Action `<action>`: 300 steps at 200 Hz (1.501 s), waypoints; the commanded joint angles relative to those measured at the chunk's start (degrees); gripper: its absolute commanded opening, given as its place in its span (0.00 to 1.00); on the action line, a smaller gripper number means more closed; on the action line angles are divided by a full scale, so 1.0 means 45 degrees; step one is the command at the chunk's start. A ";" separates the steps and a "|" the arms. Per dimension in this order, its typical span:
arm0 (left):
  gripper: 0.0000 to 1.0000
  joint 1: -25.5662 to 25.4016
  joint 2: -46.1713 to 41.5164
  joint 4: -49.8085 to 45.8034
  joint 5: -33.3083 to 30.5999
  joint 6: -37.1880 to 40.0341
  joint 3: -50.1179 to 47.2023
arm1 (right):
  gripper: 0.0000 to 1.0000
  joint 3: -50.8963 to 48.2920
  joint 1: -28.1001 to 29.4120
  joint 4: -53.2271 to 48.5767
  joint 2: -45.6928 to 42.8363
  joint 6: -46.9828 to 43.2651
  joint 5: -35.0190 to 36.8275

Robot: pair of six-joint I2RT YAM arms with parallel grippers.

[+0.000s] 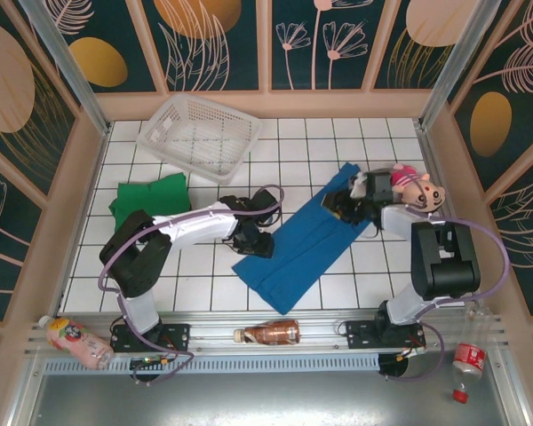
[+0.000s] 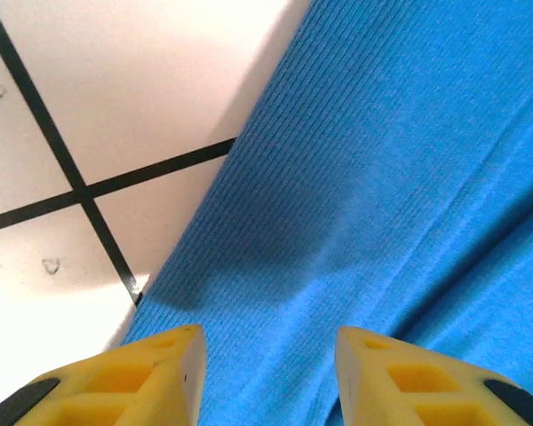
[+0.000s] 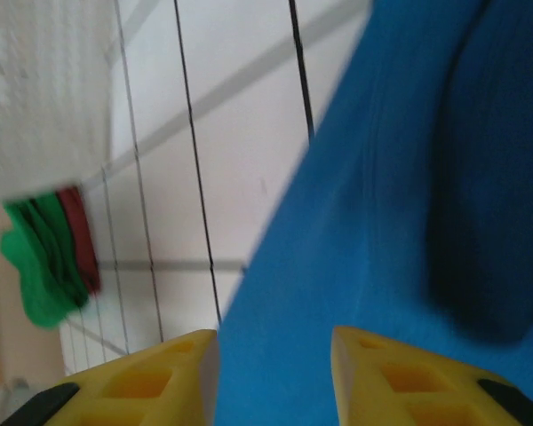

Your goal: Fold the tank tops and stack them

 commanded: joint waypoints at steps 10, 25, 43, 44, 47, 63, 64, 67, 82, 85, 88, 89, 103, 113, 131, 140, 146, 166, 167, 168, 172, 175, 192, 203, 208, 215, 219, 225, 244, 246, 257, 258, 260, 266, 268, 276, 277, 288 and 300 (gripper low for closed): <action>0.44 0.0172 0.0095 0.0408 0.0282 0.0474 -0.0816 | 0.38 -0.1297 0.1018 0.1128 -0.0046 -0.0121 0.0267; 0.45 0.0335 -0.0082 0.0634 0.0545 0.0452 -0.1111 | 0.38 -0.1068 0.1346 0.1021 0.0600 -0.0656 0.0764; 0.45 0.0385 -0.0078 0.1138 0.1186 0.0307 -0.1640 | 0.37 -0.0518 0.1512 0.0780 0.1408 -0.1228 0.1339; 0.45 0.0385 -0.0067 0.1161 0.1222 0.0292 -0.1662 | 0.37 -0.0465 0.1511 0.0737 0.1452 -0.1251 0.1357; 0.45 0.0383 -0.0052 0.1200 0.1332 0.0270 -0.1738 | 0.38 -0.0334 0.1510 0.0634 0.1592 -0.1367 0.1414; 0.45 0.0386 -0.0103 0.1568 0.1660 -0.0007 -0.2157 | 0.37 0.0483 0.1574 0.0305 0.2322 -0.2044 0.2090; 0.45 0.0386 -0.0109 0.1590 0.1684 -0.0031 -0.2185 | 0.37 0.0572 0.1581 0.0275 0.2387 -0.2069 0.2113; 0.45 0.0390 -0.0160 0.1688 0.1748 -0.0097 -0.2255 | 0.37 0.0912 0.1550 0.0135 0.2675 -0.2260 0.2158; 0.45 0.0375 -0.0392 0.2115 0.2037 -0.0575 -0.2540 | 0.37 0.2313 0.1531 -0.0411 0.3816 -0.2936 0.2325; 0.45 0.0369 -0.0418 0.2225 0.2112 -0.0710 -0.2587 | 0.36 0.2633 0.1549 -0.0522 0.4046 -0.3067 0.2331; 0.45 0.0366 -0.0472 0.2341 0.2224 -0.0844 -0.2632 | 0.36 0.2965 0.1554 -0.0654 0.4273 -0.3208 0.2322; 0.45 0.0366 -0.0479 0.2387 0.2259 -0.0898 -0.2647 | 0.36 0.3073 0.1552 -0.0692 0.4339 -0.3247 0.2317; 0.45 0.0299 -0.0712 0.2917 0.2526 -0.1535 -0.2739 | 0.35 0.4245 0.1596 -0.1089 0.5160 -0.3590 0.2216; 0.45 0.0229 -0.0832 0.3289 0.2602 -0.1922 -0.2739 | 0.35 0.4920 0.1677 -0.1288 0.5620 -0.3856 0.2304; 0.45 0.0121 -0.0790 0.3380 0.2564 -0.2144 -0.2739 | 0.35 0.6116 0.1889 -0.2015 0.6274 -0.4467 0.2109; 0.45 0.0122 -0.0742 0.3070 0.2352 -0.2049 -0.2676 | 0.35 0.6188 0.1938 -0.2166 0.6267 -0.4446 0.1988; 0.46 0.0113 -0.0721 0.2790 0.2165 -0.1937 -0.2564 | 0.35 0.5993 0.1926 -0.2152 0.6090 -0.4296 0.1856; 0.47 0.0116 -0.0719 0.2063 0.1794 -0.1602 -0.2229 | 0.39 0.4935 0.2086 -0.2011 0.5096 -0.4092 0.1868; 0.46 0.0114 -0.0720 0.2033 0.1780 -0.1580 -0.2211 | 0.39 0.4888 0.2091 -0.2035 0.5063 -0.4080 0.1856; 0.47 0.0113 -0.0720 0.1998 0.1763 -0.1569 -0.2192 | 0.39 0.4845 0.2094 -0.2047 0.5008 -0.4074 0.1830; 0.47 0.0112 -0.0720 0.1872 0.1716 -0.1513 -0.2095 | 0.40 0.4632 0.2109 -0.2091 0.4788 -0.4068 0.1810; 0.47 0.0116 -0.0715 0.1779 0.1691 -0.1471 -0.2026 | 0.40 0.4473 0.2122 -0.2102 0.4636 -0.4053 0.1803; 0.48 0.0114 -0.0828 0.1530 0.1758 -0.1382 -0.1699 | 0.43 0.3753 0.2081 -0.2011 0.3507 -0.4121 0.1824; 0.48 0.0114 -0.0950 0.1397 0.1838 -0.1365 -0.1528 | 0.43 0.3591 0.1976 -0.2053 0.2727 -0.4162 0.1805; 0.48 0.0112 -0.0993 0.1266 0.1839 -0.1310 -0.1450 | 0.44 0.3510 0.1944 -0.2101 0.2250 -0.4181 0.1869; 0.49 0.0127 -0.1047 0.1069 0.1810 -0.1256 -0.1329 | 0.46 0.3332 0.1950 -0.2098 0.1686 -0.4160 0.1882; 0.49 0.0112 -0.1060 0.0954 0.1772 -0.1196 -0.1283 | 0.46 0.3194 0.1951 -0.2064 0.1355 -0.4094 0.1837; 0.49 0.0126 -0.1085 0.0855 0.1766 -0.1131 -0.1239 | 0.46 0.2889 0.1972 -0.2014 0.0843 -0.3962 0.1726; 0.50 0.0131 -0.0979 0.0762 0.1834 -0.0883 -0.1139 | 0.46 0.1407 0.2331 -0.1798 -0.0594 -0.3265 0.1473; 0.50 0.0121 -0.0960 0.0741 0.1832 -0.0847 -0.1123 | 0.46 0.1238 0.2428 -0.1803 -0.0712 -0.3198 0.1472; 0.50 0.0131 -0.0842 0.0690 0.1796 -0.0727 -0.1106 | 0.46 0.0194 0.2923 -0.1667 -0.1420 -0.2807 0.1438; 0.50 0.0131 -0.0820 0.0682 0.1791 -0.0732 -0.1102 | 0.46 0.0115 0.2978 -0.1639 -0.1466 -0.2763 0.1436; 0.50 0.0146 -0.0804 0.0672 0.1787 -0.0707 -0.1109 | 0.46 -0.0120 0.3088 -0.1588 -0.1608 -0.2702 0.1434; 0.50 0.0161 -0.0726 0.0577 0.1768 -0.0646 -0.1099 | 0.46 -0.0729 0.3393 -0.1451 -0.1938 -0.2380 0.1386; 0.51 0.0182 -0.0721 0.0538 0.1747 -0.0636 -0.1084 | 0.46 -0.0912 0.3495 -0.1394 -0.2073 -0.2293 0.1378; 0.51 0.0193 -0.0662 0.0351 0.1581 -0.0601 -0.1045 | 0.46 -0.1527 0.3918 -0.1338 -0.2526 -0.2085 0.1497; 0.51 0.0201 -0.0662 0.0318 0.1556 -0.0601 -0.1043 | 0.45 -0.1595 0.3964 -0.1347 -0.2576 -0.2080 0.1524; 0.51 0.0229 -0.0744 0.0133 0.1370 -0.0650 -0.1030 | 0.45 -0.2109 0.4661 -0.1511 -0.3148 -0.2055 0.1981; 0.52 0.0255 -0.0941 0.0014 0.1202 -0.0833 -0.1060 | 0.46 -0.2485 0.5380 -0.1731 -0.3826 -0.2196 0.2550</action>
